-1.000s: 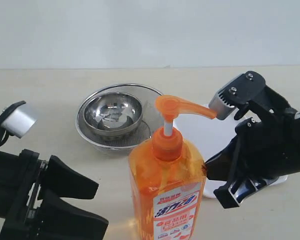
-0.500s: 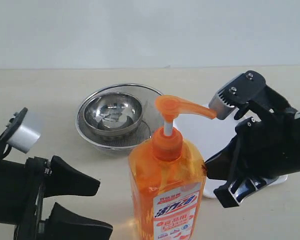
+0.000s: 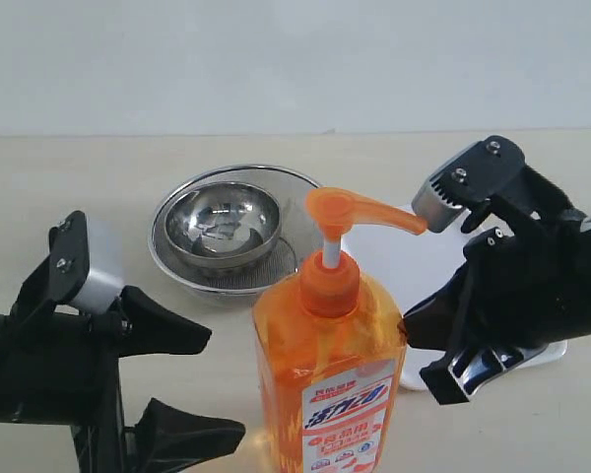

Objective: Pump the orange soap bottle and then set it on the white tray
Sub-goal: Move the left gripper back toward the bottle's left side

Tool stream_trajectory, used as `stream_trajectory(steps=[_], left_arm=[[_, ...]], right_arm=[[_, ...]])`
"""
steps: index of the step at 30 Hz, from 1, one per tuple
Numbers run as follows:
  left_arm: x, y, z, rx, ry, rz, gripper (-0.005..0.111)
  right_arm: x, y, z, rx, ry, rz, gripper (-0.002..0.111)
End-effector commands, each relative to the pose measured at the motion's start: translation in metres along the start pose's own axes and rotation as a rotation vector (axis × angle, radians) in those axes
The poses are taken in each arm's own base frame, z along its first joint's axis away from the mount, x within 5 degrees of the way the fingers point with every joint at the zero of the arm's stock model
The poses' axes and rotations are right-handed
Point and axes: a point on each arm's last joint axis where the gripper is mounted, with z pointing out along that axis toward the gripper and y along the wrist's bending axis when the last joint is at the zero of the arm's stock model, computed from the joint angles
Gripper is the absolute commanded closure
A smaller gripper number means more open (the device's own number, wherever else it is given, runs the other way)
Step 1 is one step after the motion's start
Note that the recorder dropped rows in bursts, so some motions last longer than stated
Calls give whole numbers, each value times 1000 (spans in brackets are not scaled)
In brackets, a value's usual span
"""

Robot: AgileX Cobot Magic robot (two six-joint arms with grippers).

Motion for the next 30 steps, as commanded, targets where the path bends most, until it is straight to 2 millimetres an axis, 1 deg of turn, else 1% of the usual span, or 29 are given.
stream_trajectory(steps=[1, 6, 13, 30], left_arm=[[3, -3, 8, 68, -27, -11, 23], [3, -5, 12, 120, -51, -21, 23], [1, -7, 12, 150, -73, -9, 23], [-3, -6, 12, 140, -120, 7, 23]], right_arm=[[-2, -1, -1, 9, -10, -15, 108], [-2, -1, -1, 13, -13, -15, 108], [-3, -2, -1, 23, -21, -15, 108], [-4, -2, -1, 22, -35, 4, 108]])
